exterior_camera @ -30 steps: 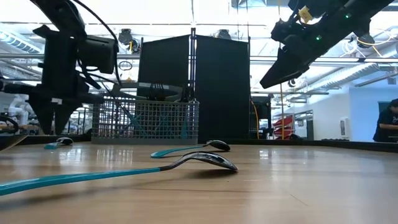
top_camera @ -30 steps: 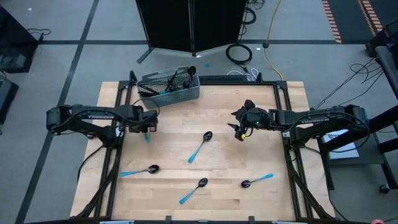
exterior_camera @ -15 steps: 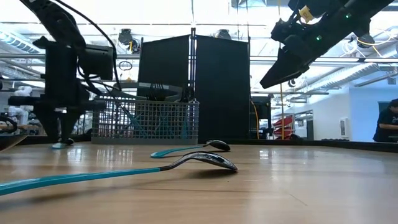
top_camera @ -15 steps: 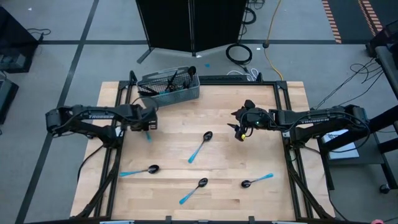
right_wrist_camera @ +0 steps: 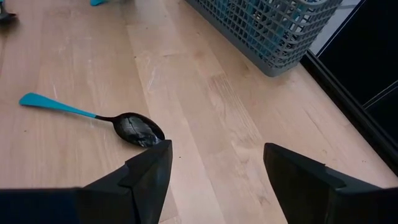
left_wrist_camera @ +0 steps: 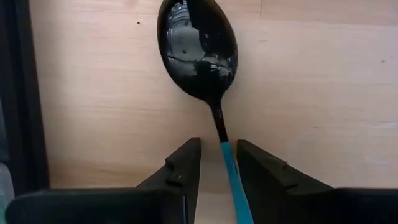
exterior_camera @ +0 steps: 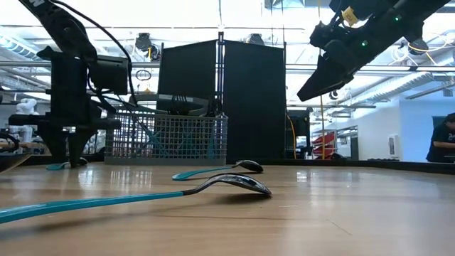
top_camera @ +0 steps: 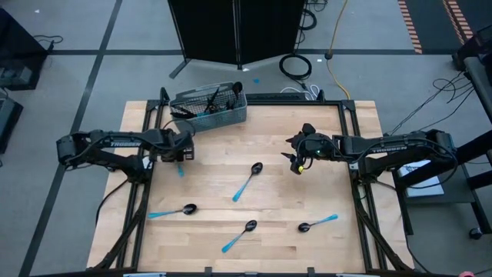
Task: Sort silverware
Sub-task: Put the blue spoon into the silverware basket
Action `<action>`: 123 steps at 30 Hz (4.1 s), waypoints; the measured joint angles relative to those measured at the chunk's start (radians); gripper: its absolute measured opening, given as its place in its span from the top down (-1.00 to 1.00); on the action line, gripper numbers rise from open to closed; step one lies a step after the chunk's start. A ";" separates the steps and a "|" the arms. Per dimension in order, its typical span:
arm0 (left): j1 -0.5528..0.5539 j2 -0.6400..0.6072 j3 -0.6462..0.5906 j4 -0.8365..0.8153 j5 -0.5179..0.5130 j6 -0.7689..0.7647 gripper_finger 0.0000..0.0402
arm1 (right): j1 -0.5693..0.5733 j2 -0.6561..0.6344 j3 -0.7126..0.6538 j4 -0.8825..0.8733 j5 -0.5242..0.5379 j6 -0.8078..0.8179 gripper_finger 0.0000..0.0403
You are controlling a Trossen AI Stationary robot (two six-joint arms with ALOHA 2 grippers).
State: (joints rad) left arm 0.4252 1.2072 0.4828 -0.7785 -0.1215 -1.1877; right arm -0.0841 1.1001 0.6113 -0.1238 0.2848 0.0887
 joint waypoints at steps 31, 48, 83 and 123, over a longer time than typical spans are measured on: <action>-0.223 -0.005 0.123 0.820 0.135 0.433 1.00 | -0.001 0.000 0.000 0.026 0.001 0.000 -0.24; -0.061 0.197 0.135 1.778 -0.225 1.147 1.00 | -0.022 0.000 0.000 0.083 0.001 -0.034 -0.24; 0.169 0.585 0.455 1.705 0.036 1.177 1.00 | -0.041 0.000 0.000 0.094 0.000 -0.067 -0.24; 0.181 0.575 0.529 1.454 0.088 1.281 0.83 | -0.041 0.000 0.000 0.094 0.000 -0.067 -0.24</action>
State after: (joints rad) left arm 0.6064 1.7821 1.0119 0.6750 -0.0338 0.0933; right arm -0.1253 1.1004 0.6117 -0.0299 0.2852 0.0216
